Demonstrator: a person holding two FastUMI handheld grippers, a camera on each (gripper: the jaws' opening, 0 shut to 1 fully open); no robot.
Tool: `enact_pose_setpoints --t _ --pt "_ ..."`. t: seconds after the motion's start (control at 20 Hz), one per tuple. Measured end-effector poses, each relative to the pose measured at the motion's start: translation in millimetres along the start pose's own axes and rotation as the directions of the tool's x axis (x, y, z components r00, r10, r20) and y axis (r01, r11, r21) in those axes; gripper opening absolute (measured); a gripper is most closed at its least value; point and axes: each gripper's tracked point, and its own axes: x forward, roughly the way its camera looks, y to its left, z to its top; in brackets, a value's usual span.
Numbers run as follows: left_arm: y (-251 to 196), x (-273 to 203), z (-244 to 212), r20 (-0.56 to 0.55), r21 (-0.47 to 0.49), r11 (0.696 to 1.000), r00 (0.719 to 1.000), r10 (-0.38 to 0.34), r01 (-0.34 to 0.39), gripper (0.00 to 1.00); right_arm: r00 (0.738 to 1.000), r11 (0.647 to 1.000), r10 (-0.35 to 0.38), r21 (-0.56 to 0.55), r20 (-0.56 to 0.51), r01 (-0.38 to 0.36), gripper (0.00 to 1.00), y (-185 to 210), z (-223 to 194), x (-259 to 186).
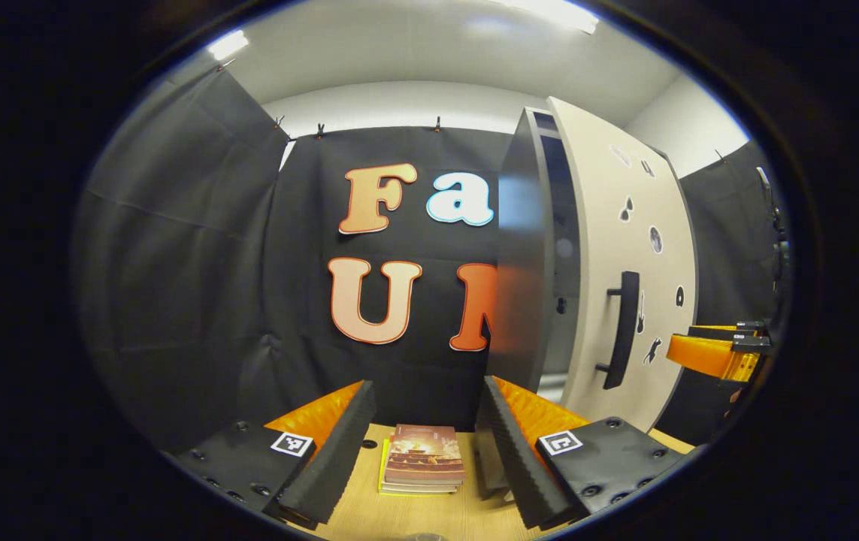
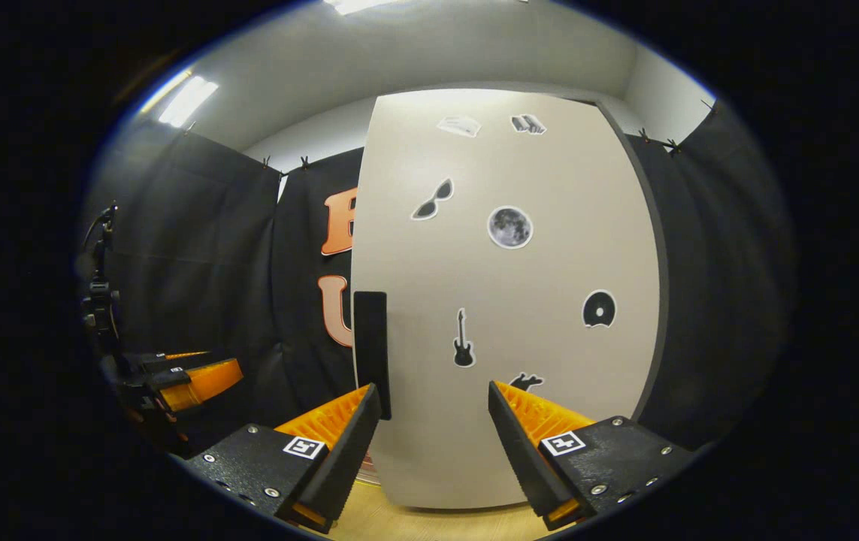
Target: Open the cabinet door with the right hand, grasp the bottle in the cabinet with the left hand and place it on the coaster, then close the cabinet door with the right hand.
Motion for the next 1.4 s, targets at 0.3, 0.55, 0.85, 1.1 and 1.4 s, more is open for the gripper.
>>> enact_pose_setpoints --t 0.3,0.55,0.85,1.1,1.4 --pt "-61 -8 45 0.043 -0.009 0.998 0.997 -0.066 0.067 0.9 0.997 0.999 -0.046 -0.02 0.063 0.048 0.91 -51 43 -69" --pt "-103 -22 80 0.056 -0.034 0.994 0.993 -0.105 0.107 0.91 0.987 0.989 -0.136 -0.051 0.09 0.141 0.93 -99 69 -112" --pt "-130 -49 139 0.143 0.051 0.992 0.982 -0.12 0.114 0.94 0.972 0.98 -0.178 -0.063 0.154 0.19 0.93 -134 106 -153" --pt "-142 -59 164 0.163 0.006 0.991 0.978 -0.133 0.134 0.92 0.966 0.971 -0.208 -0.087 0.155 0.223 0.93 -148 121 -170" --pt "-128 -63 202 0.197 -0.052 0.989 0.973 -0.122 0.135 0.96 0.964 0.969 -0.195 -0.117 0.182 0.219 0.93 -133 147 -178"
